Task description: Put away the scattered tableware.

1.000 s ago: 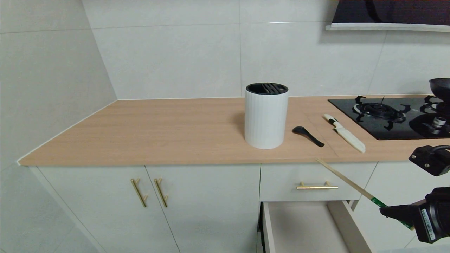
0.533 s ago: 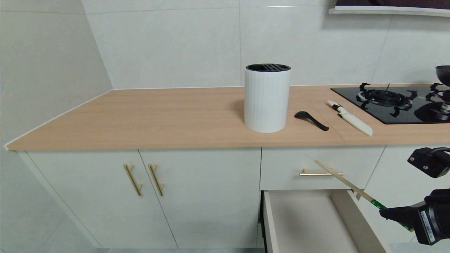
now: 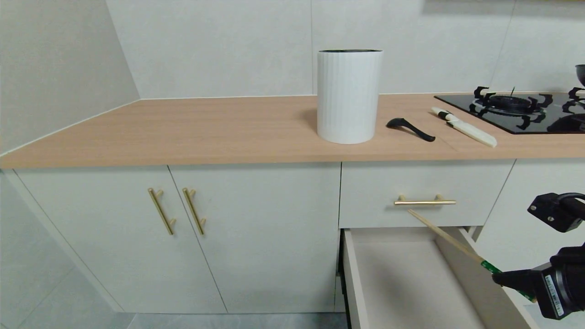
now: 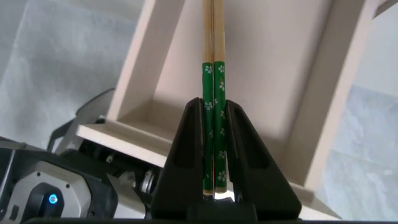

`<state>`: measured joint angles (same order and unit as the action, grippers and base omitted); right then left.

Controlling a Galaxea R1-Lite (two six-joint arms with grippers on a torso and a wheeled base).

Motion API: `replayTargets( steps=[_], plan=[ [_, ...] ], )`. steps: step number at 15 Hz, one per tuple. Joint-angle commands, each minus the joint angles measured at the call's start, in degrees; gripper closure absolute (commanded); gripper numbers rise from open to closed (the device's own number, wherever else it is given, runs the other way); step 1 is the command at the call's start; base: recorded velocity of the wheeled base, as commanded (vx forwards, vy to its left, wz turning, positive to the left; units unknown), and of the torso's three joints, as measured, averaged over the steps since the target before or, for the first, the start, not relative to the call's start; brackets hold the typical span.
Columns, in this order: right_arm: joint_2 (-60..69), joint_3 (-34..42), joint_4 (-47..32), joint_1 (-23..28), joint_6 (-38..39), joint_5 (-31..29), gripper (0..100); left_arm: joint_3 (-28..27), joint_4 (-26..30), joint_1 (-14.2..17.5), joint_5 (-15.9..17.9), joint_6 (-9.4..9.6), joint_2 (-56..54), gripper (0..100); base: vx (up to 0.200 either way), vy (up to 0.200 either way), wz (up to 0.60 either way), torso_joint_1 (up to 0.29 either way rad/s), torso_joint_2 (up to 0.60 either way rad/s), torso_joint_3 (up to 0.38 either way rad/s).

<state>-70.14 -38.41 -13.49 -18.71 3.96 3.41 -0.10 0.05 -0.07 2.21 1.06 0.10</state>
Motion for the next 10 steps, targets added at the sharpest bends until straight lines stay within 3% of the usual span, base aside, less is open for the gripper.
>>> replayTargets(
  steps=[1,5,10],
  plan=[
    [-0.4,0.1,0.0,0.0,0.0,0.0,100,0.0,0.0,0.0,0.0,-0.01,0.0,0,0.000,0.000,0.00,-0.144,0.45,0.305],
    [-0.5,0.1,0.0,0.0,0.0,0.1,100,0.0,0.0,0.1,0.0,-0.01,0.0,0,0.000,0.000,0.00,-0.108,0.40,0.273],
    [-1.4,0.4,0.2,-0.6,0.0,0.5,100,0.0,0.0,0.0,0.0,-0.01,0.0,0,0.000,0.000,0.00,-0.011,0.04,0.031]
  ],
)
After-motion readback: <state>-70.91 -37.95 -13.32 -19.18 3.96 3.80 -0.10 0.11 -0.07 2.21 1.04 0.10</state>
